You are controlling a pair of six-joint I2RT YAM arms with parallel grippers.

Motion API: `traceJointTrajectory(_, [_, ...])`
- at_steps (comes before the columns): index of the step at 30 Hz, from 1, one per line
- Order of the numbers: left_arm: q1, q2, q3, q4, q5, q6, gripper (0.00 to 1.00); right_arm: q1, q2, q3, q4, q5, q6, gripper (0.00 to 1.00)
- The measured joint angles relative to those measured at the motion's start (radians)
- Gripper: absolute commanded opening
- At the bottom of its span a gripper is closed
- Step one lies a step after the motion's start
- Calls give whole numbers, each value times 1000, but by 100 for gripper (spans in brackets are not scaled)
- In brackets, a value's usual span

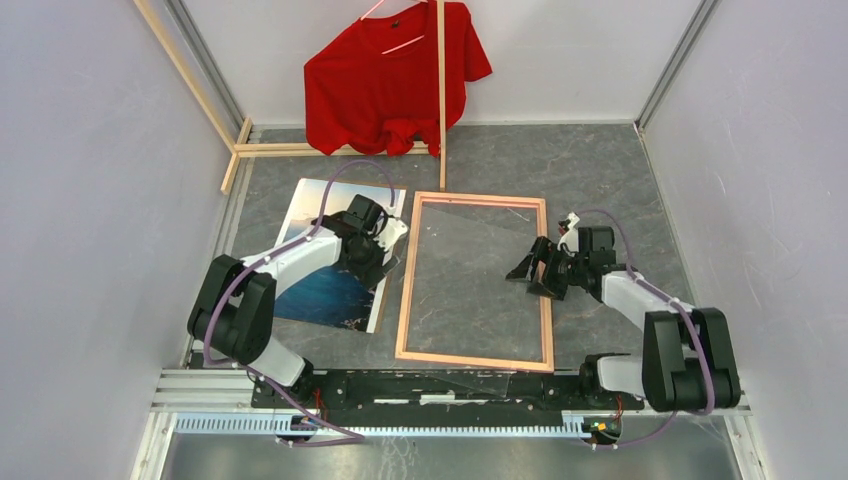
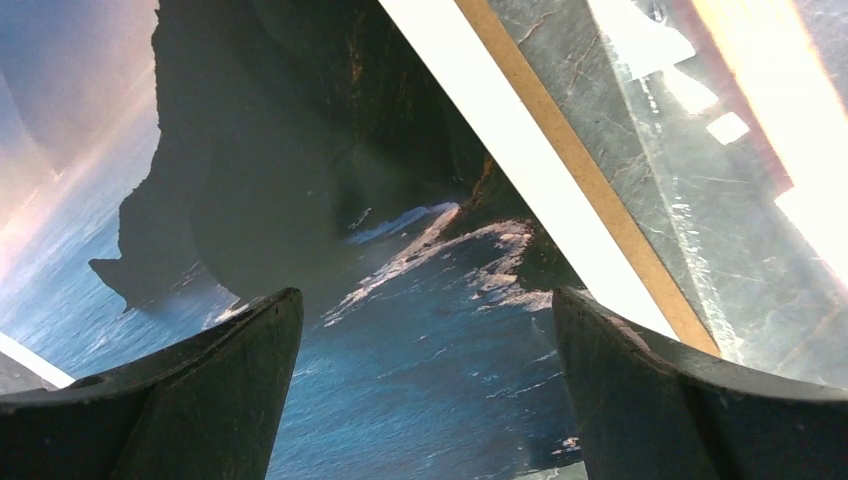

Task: Put the photo into the frame
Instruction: Place the photo frame item in the photo frame.

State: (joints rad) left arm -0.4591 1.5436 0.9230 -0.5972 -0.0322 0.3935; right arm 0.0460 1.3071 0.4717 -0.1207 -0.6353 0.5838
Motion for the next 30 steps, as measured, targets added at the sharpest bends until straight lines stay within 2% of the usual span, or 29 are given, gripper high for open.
traceJointTrajectory(5, [-21,0,-11,17,-29,1,99,9,-117,-12,-91,99,-24,92])
traceJointTrajectory(12, [-41,0,-19,33,-50,1,99,73,-288,-63,-200,198,-30,88])
traceJointTrajectory(20, [-43,0,-19,52,-72,1,98,132,-459,-169,-264,182,31,81])
traceJointTrajectory(25, [-43,0,-19,55,-79,1,98,171,-509,-214,-255,157,93,72])
traceJointTrajectory(30, [-50,0,-19,55,-81,1,98,198,-508,-258,-178,124,165,71])
